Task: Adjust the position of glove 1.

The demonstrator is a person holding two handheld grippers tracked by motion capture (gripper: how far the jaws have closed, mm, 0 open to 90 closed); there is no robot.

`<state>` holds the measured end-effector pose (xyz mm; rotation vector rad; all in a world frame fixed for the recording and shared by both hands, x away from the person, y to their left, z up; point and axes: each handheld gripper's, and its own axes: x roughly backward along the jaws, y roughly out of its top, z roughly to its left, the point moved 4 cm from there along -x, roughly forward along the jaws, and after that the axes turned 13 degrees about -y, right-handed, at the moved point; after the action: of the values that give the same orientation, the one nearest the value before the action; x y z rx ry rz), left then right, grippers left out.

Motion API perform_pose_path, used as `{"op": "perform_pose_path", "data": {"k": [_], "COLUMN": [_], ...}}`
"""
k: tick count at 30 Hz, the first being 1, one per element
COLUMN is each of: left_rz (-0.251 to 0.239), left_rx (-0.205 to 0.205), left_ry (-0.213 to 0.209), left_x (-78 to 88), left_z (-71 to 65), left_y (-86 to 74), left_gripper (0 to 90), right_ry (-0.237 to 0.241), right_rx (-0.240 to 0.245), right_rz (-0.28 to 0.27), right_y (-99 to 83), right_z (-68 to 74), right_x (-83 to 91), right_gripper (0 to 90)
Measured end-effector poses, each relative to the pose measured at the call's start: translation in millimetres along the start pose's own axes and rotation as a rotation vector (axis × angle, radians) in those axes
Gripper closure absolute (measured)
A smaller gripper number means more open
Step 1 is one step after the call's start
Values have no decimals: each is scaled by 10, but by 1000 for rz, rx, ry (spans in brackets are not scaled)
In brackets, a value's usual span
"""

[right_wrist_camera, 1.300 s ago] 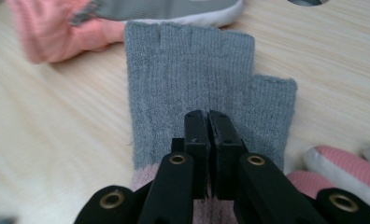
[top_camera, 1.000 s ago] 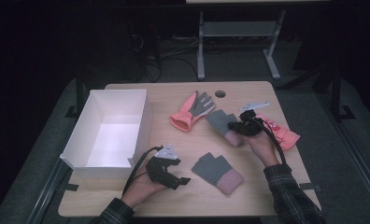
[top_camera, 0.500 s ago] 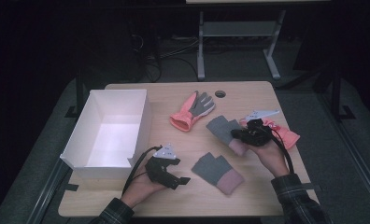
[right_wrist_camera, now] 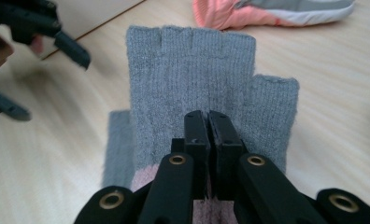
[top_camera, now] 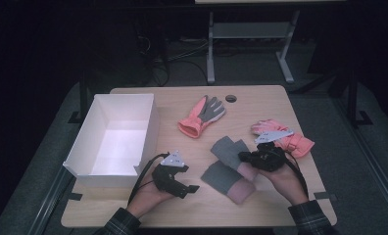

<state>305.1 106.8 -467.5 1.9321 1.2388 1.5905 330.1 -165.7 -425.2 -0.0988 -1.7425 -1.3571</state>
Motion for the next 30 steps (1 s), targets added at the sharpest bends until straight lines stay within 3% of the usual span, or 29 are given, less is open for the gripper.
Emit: {"op": "perform_pose_path", "data": {"k": [11, 21, 30], "left_rz": [11, 18, 15], "left_rx": [-7, -6, -7], "left_ry": [8, 12, 13], "left_x": [-1, -22, -26], "left_z": [8, -14, -16], "left_y": [-8, -7, -6], "left_gripper": [165, 165, 165], "right_ry": [21, 43, 12], "right_rx": [7, 17, 17], "right_rz": [29, 74, 110], "right_y": [-205, -272, -292], "right_z": [196, 375, 420], "right_x": [113, -2, -137], "right_gripper": [872, 871, 870]}}
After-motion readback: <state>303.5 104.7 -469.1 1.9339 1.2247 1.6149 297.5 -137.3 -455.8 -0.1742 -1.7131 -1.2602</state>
